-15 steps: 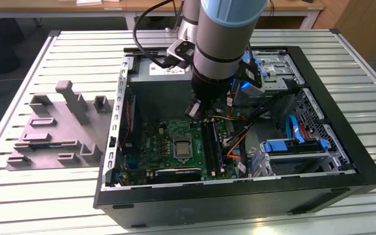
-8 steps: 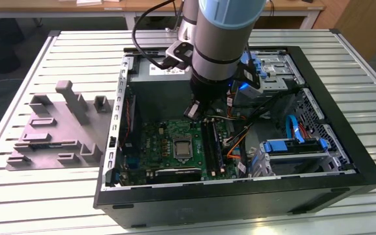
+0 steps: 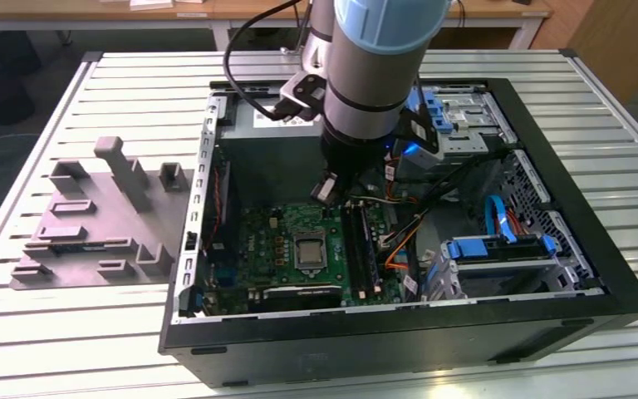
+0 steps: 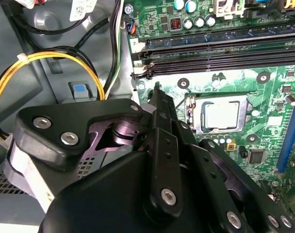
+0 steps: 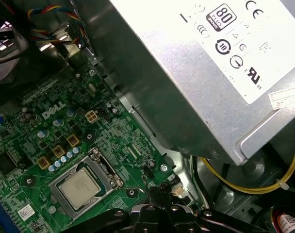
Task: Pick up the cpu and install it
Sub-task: 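Install the first cpu locking lever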
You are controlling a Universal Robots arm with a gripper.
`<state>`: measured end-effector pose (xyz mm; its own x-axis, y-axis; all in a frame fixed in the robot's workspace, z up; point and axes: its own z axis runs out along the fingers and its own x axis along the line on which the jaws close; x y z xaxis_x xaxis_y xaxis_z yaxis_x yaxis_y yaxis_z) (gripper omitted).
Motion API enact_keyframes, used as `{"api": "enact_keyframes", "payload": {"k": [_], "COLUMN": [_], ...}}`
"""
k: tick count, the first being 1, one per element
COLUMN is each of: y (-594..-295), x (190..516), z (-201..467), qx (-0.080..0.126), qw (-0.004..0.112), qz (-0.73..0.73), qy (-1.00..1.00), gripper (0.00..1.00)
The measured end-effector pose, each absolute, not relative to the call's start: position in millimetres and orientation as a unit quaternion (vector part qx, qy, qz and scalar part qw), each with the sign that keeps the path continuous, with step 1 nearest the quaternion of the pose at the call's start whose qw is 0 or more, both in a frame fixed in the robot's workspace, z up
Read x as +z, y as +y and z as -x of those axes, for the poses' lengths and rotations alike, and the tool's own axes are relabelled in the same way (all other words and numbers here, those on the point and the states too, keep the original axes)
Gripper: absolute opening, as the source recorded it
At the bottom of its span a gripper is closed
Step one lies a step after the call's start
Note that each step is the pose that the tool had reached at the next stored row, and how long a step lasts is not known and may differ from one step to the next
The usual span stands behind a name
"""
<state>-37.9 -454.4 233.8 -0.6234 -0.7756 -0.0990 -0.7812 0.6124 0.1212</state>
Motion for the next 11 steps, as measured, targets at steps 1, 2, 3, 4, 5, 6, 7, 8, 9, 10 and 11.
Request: {"api": "enact_keyframes", "payload": {"k": [1,2,3,4,5,6,7,8,9,10,11], "y": [-454.4,-454.5,-454.4,-454.4,-454.4,-454.4,-454.5,-454.5,-454.5,-454.6,-454.6], "x": [233.7,233.7,233.7,233.6,233.7,233.7,233.6,233.6,233.5,233.5,233.6], "z": [38.0,38.0,38.1,38.2,38.3,38.4,38.5,38.7,38.8,39.0,39.2], "qx": [0.076,0.076,0.076,0.076,0.076,0.076,0.076,0.075,0.074,0.073,0.071], "qw": [0.018,0.018,0.018,0.018,0.018,0.017,0.017,0.017,0.016,0.015,0.015], "qz": [0.434,0.434,0.435,0.436,0.438,0.440,0.441,0.443,0.444,0.445,0.446], "qy": [0.898,0.897,0.897,0.896,0.896,0.895,0.894,0.893,0.893,0.892,0.892], "gripper": [0.11,0.11,0.11,0.11,0.11,0.11,0.11,0.11,0.11,0.11,0.11]}}
